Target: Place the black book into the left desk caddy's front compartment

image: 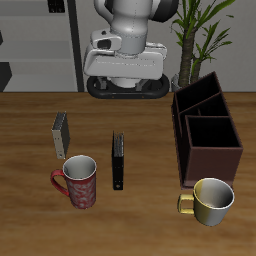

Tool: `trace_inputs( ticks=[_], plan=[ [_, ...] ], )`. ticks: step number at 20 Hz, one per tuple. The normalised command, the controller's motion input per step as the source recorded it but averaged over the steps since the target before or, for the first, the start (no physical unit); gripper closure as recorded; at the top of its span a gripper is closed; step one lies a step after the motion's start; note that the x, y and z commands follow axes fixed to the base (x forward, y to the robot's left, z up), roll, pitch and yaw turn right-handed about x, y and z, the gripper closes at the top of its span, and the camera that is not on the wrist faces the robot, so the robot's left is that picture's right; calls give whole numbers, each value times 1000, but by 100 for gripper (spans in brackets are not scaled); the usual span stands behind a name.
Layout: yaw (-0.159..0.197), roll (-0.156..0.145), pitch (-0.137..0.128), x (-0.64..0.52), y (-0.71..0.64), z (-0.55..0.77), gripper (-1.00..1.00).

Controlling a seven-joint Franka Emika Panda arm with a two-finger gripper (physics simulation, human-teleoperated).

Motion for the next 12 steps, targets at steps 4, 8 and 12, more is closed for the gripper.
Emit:
trace_inputs(
  ticks=[4, 8, 12],
  plan=[
    [0, 14, -24, 106, 36, -68, -100],
    [25, 48, -8, 162, 52, -211, -100],
    [3, 1, 15, 155, -58, -249, -100]
  ],
)
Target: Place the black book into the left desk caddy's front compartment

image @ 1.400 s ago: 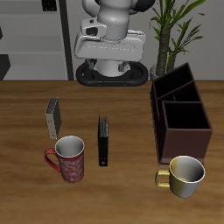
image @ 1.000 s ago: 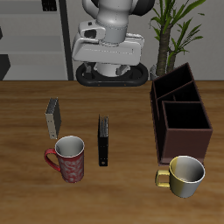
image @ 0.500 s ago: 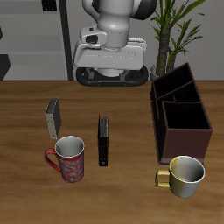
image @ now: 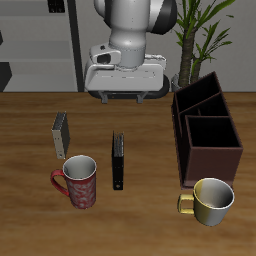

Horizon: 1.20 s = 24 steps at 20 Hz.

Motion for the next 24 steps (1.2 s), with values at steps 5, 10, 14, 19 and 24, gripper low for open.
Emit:
trace_inputs(
  ticks=[5, 10, 14, 19, 24],
  plan=[
    [37, 22, -14, 71, 11, -188, -100],
    [13, 3, 17, 54, -27, -207, -100],
    [-5, -16, 14, 31, -46, -130, -100],
    [-4, -8, 4, -22, 7, -117, -100],
    [-10, -19, 16, 25, -50, -146, -100]
  ],
)
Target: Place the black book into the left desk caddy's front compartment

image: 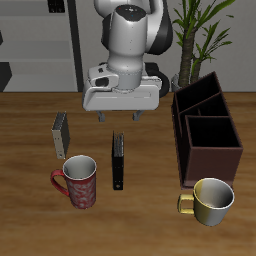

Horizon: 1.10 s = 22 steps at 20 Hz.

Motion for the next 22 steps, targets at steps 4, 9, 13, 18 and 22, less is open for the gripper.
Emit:
trace_inputs(
  ticks=[4, 9, 13, 18, 22],
  plan=[
    [-13, -14, -12, -52, -48, -86, -100],
    [-17, -7, 2, 17, -54, -115, -100],
    [1, 13, 16, 10, 134, -243, -100],
    [-7, 7, 20, 16, 59, -146, -100],
    [0, -11, 37, 37, -54, -201, -100]
  ],
)
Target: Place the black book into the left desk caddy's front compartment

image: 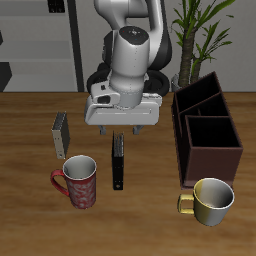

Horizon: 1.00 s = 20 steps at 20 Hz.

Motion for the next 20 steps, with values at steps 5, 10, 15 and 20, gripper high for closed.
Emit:
trace_inputs(
  ticks=[5, 10, 15, 20],
  plan=[
    [-13, -11, 20, -17, -31, -98, -100],
    [-5, 3, 16, 10, 21, -93, -100],
    [-4, -6, 14, 16, -47, -144, -100],
    [-2, -12, 29, 19, -48, -177, -100]
  ],
)
